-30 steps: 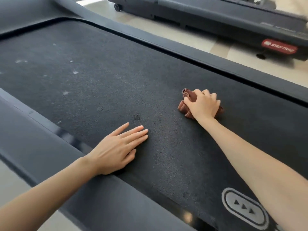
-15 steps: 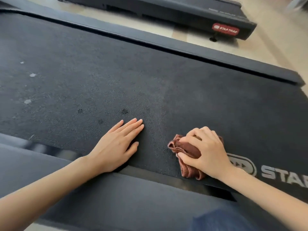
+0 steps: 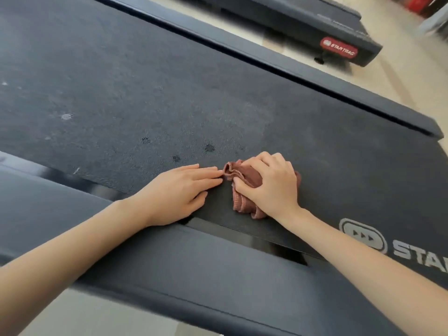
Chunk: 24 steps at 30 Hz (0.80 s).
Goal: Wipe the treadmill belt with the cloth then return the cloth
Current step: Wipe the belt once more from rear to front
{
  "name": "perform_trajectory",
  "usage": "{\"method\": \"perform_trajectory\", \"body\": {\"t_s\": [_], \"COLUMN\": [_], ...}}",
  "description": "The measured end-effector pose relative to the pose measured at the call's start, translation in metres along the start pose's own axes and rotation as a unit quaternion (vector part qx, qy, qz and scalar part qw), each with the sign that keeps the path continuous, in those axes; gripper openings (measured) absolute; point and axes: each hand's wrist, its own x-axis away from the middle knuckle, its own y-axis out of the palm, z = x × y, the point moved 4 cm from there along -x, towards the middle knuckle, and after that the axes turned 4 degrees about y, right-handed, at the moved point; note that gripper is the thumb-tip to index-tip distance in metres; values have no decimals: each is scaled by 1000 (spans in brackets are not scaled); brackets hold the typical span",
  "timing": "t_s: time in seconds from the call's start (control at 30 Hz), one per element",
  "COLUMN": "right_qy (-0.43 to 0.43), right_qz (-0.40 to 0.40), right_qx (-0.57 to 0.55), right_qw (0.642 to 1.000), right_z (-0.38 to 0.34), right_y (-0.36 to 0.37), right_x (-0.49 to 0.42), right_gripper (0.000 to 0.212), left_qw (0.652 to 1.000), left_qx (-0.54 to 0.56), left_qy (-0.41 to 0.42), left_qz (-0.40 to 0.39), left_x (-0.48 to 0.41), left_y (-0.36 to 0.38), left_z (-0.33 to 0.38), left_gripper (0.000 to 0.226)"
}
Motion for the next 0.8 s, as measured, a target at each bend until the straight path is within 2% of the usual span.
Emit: {"method": "perform_trajectory", "body": {"t_s": [0.2, 0.33, 0.4, 0.5, 0.63, 0.73, 0.8], "right_qy": [-62, -115, -143, -161, -126, -115, -148], "right_qz": [-30, -25, -25, -20, 5, 8, -8], "right_qx": [-53, -60, -66, -72, -32, -23, -47], "right_qw": [996, 991, 987, 984, 991, 993, 988], "right_z": [8, 6, -7, -40, -90, -97, -85], "right_y": [-22, -23, -10, 21, 64, 71, 59], "right_x": [41, 44, 22, -27, -90, -98, -77], "right_gripper": [28, 23, 24, 29, 35, 39, 38], "left_qw": [988, 972, 964, 951, 938, 925, 919], "left_qx": [-19, -6, -19, -69, -88, -103, -109], "left_qy": [-150, -234, -261, -300, -336, -364, -377], "left_qz": [-16, 29, 46, 32, 18, 33, 42], "left_x": [63, 97, 100, 91, 85, 89, 93], "left_y": [-22, -25, -24, -22, -22, -26, -27], "left_z": [-20, -14, -14, -22, -35, -37, -35], "left_gripper": [51, 61, 64, 65, 72, 73, 70]}}
